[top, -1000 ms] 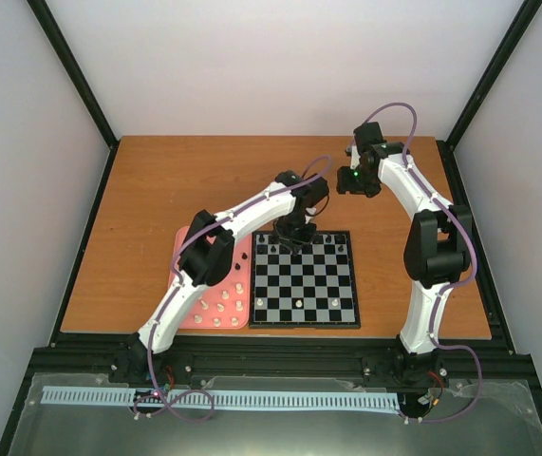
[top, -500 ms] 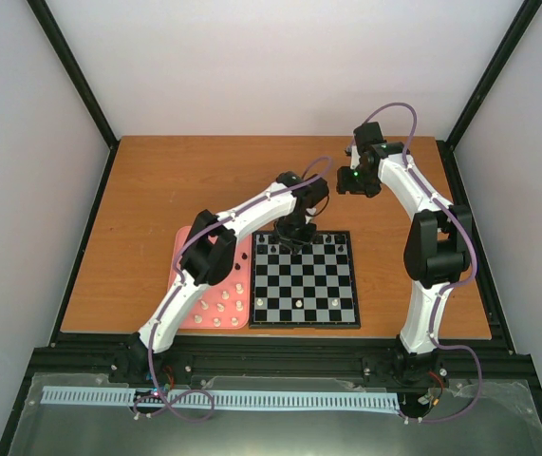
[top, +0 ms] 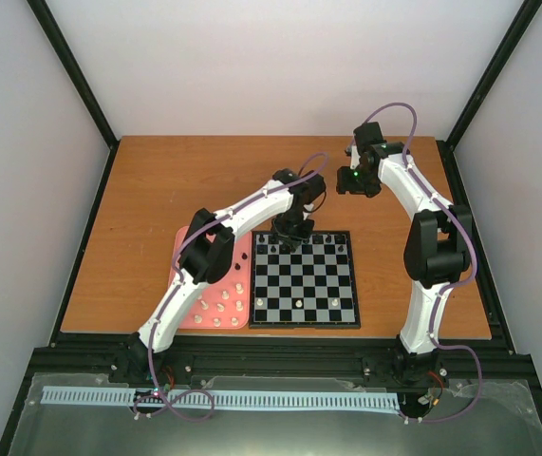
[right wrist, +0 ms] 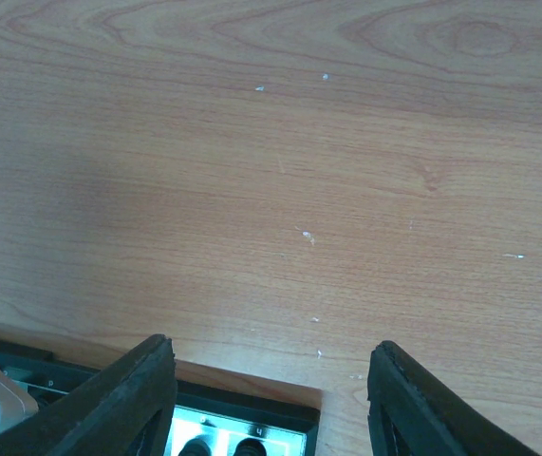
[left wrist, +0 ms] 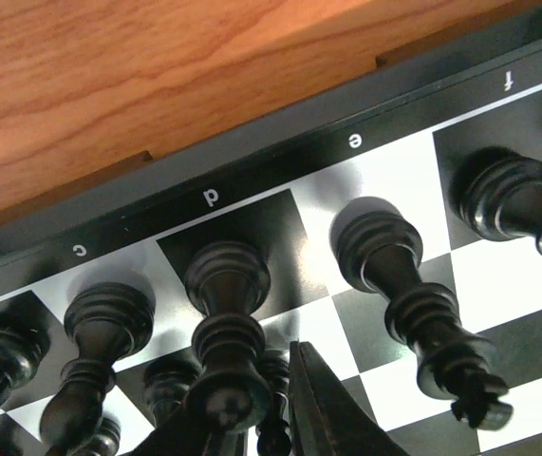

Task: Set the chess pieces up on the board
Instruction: Place the chess piece on the chessboard.

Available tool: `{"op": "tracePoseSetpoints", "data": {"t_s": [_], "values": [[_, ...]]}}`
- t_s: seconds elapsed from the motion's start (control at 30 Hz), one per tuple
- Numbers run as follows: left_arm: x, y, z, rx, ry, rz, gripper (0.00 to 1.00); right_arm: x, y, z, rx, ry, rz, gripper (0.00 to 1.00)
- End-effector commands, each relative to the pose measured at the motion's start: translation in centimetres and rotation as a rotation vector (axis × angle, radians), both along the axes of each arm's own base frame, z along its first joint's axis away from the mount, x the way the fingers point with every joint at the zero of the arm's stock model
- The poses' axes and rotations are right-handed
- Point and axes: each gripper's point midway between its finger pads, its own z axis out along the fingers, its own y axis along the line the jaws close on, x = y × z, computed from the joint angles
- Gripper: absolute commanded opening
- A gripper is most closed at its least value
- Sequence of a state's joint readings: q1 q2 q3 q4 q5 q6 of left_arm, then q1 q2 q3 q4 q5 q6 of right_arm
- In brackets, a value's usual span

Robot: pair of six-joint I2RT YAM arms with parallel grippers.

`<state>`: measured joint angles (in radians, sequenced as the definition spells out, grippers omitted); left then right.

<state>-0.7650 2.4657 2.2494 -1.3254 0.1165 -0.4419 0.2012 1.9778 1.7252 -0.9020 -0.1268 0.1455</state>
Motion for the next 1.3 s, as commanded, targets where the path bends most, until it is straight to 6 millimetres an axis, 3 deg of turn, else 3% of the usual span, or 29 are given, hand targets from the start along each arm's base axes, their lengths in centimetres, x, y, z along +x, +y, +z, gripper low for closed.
{"op": "tracePoseSetpoints", "data": {"t_s": [0.0, 0.73, 1.1, 1.27], "values": [[1.1, -0.5, 0.5, -0.03, -0.021, 0.015, 0.15, 0.5, -0.3, 0.8, 0.002, -0.018, 0.0, 0.56], [1.1, -1.4, 0.8, -0.073, -0.012, 0.012, 0.16, 0.4, -0.3, 0.6, 0.005, -0.012, 0.001, 0.56], [1.8, -0.5, 4.9, -0.072, -0.103, 0.019, 0.24, 0.3, -0.1, 0.9, 0.013, -0.017, 0.006, 0.56], [1.9, 1.1, 8.9, -0.053, -0.182, 0.036, 0.27, 0.3, -0.2, 1.2, 0.013, -0.023, 0.007, 0.56]]}}
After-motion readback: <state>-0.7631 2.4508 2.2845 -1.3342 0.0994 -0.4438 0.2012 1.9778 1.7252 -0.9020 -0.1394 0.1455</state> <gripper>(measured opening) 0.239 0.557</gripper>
